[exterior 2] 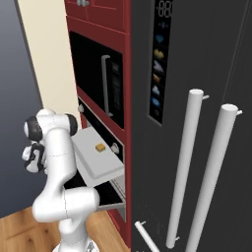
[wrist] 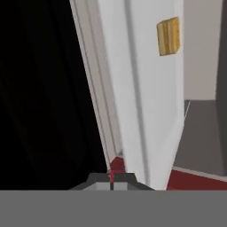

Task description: Take the baked cake out of the oven and place it on the plate for cooling. Then close the oven door.

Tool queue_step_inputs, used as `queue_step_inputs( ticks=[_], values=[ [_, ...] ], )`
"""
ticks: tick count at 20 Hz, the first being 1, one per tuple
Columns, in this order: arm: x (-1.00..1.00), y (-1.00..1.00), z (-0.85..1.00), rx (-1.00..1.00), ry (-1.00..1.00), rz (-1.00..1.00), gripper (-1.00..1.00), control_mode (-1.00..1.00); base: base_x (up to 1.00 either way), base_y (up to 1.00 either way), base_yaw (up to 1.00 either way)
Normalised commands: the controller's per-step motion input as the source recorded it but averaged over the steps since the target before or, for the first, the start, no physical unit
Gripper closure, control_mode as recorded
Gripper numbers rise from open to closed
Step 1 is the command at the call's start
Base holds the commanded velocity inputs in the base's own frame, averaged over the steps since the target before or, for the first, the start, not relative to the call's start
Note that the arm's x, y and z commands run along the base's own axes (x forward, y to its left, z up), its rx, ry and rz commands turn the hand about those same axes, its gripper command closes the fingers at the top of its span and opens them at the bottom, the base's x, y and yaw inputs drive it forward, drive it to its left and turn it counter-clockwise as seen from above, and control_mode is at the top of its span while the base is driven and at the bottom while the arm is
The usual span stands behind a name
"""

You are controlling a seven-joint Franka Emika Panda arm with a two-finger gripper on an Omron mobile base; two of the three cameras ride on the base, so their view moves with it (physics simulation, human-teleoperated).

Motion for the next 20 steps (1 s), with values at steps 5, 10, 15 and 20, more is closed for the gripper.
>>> queue_step_inputs(
  ticks=[5,10,15,20],
  values=[
    [-0.73,0.13,0.96,0.09,-0.29,0.0,-1.0,-1.0,0.0,0.0,0.0],
    [-0.12,-0.06,1.0,0.02,-0.3,-0.01,-1.0,-1.0,0.0,0.0,0.0],
    [0.01,-0.15,1.0,0.01,-0.11,0.0,-1.0,-1.0,0.0,0.0,0.0],
    [0.14,0.0,0.98,0.0,0.0,0.0,-1.0,-1.0,0.0,0.0,0.0]
  ],
)
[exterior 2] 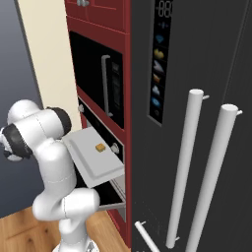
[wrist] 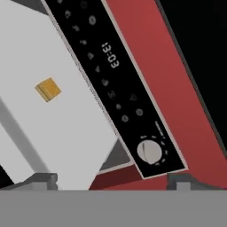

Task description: Take the baked cake out of the oven and place it on the plate for cooling. Then close the oven door.

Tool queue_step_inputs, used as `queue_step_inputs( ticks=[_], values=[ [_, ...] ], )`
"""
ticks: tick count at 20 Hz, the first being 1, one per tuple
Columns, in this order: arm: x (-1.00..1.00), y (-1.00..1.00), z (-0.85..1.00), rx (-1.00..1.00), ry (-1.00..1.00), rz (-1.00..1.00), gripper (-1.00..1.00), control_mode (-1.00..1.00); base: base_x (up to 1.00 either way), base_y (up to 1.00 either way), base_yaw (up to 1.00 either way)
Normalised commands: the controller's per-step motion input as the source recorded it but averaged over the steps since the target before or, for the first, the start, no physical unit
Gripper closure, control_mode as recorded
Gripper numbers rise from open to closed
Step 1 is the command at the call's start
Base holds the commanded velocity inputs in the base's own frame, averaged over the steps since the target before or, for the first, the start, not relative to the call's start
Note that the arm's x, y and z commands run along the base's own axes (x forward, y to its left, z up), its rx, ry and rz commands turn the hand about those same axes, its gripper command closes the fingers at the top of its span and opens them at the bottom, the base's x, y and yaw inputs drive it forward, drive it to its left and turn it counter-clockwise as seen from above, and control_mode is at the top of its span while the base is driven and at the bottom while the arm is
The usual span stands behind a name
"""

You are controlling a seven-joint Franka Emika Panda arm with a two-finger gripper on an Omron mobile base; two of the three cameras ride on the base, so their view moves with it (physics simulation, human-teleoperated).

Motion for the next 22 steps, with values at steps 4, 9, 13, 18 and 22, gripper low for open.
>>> queue_step_inputs(
  ticks=[4,9,13,18,22],
  values=[
    [0.17,-0.02,0.73,-0.05,0.06,0.0,-1.0,-1.0,0.0,0.0,0.0],
    [0.02,-0.13,0.15,-0.23,0.24,0.03,-1.0,-1.0,0.0,0.0,0.0],
    [0.0,-0.05,0.0,-0.35,0.42,0.1,-1.0,-1.0,0.0,0.0,0.0],
    [0.07,-0.03,0.0,-0.29,0.49,0.11,-1.0,-1.0,0.0,0.0,0.0],
    [0.21,0.0,0.0,-0.28,0.58,0.08,-1.0,-1.0,0.0,0.0,0.0]
  ],
)
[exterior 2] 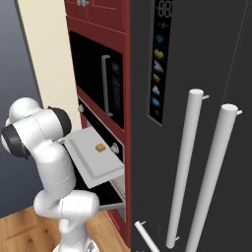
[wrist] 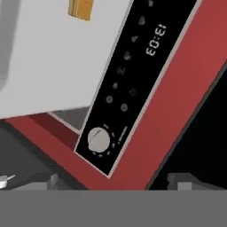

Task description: Take the baked cake out of the oven and place it on the plate for cooling. Then close the oven door.

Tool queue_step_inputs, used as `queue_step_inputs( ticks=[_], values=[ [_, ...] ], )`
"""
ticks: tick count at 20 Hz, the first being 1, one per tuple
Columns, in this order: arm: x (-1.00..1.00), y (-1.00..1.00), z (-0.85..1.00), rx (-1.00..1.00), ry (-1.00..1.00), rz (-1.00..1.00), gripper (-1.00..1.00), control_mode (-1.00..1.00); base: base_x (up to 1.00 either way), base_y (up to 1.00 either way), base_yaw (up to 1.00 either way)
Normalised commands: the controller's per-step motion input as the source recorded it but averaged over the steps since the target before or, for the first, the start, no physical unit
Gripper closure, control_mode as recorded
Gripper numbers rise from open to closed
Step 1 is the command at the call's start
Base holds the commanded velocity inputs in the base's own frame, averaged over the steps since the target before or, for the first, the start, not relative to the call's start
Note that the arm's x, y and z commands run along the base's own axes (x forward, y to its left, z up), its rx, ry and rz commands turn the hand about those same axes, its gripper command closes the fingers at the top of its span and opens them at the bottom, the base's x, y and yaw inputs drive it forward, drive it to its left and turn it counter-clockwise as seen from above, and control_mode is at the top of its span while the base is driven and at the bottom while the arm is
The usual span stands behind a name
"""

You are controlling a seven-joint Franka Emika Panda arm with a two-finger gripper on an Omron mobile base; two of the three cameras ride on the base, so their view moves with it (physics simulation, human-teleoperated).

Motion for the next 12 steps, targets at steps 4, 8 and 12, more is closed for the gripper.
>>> queue_step_inputs(
  ticks=[4,8,12],
  values=[
    [0.18,0.0,-0.09,-0.29,0.6,0.06,-1.0,-1.0,0.0,0.0,0.0],
    [0.0,0.0,-0.25,-0.25,0.57,0.05,-1.0,-1.0,0.0,0.0,0.0],
    [0.0,0.0,-0.38,-0.16,0.61,0.06,-1.0,-1.0,0.0,0.0,0.0]
  ],
)
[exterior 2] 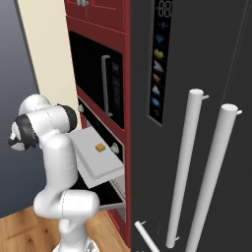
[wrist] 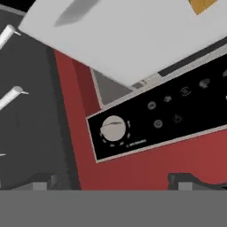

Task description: Take the baked cake out of the oven and place it on the plate for cooling. Then close the oven door.

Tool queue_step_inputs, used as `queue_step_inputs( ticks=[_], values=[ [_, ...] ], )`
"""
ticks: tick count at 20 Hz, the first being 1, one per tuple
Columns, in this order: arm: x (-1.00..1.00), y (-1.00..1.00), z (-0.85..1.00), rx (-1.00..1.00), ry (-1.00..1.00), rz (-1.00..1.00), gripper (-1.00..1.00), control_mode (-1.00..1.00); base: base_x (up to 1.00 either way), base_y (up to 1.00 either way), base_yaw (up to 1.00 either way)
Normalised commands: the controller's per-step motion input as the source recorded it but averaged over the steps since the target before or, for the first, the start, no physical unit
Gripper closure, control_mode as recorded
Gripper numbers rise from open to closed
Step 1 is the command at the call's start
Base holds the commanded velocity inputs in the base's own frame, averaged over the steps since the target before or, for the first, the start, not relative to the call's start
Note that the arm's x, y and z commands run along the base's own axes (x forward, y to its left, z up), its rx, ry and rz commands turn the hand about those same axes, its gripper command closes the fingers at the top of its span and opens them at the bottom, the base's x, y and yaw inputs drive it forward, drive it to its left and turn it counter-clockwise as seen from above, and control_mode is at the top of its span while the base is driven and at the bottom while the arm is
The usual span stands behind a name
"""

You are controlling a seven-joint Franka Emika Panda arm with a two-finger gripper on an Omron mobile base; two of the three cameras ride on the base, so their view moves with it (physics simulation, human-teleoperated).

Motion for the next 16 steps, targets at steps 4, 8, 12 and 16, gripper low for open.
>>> queue_step_inputs(
  ticks=[4,8,12,16],
  values=[
    [0.11,-0.1,-0.15,-0.06,0.52,0.09,-1.0,-1.0,0.0,0.0,0.0],
    [0.05,-0.31,-0.04,0.0,0.31,0.08,-1.0,-1.0,0.0,0.0,0.0],
    [0.0,-0.57,-0.14,0.0,0.12,0.1,-1.0,-1.0,0.0,0.0,0.0],
    [0.0,-0.51,-0.25,0.03,0.0,0.11,-1.0,-1.0,0.0,0.0,0.0]
  ],
)
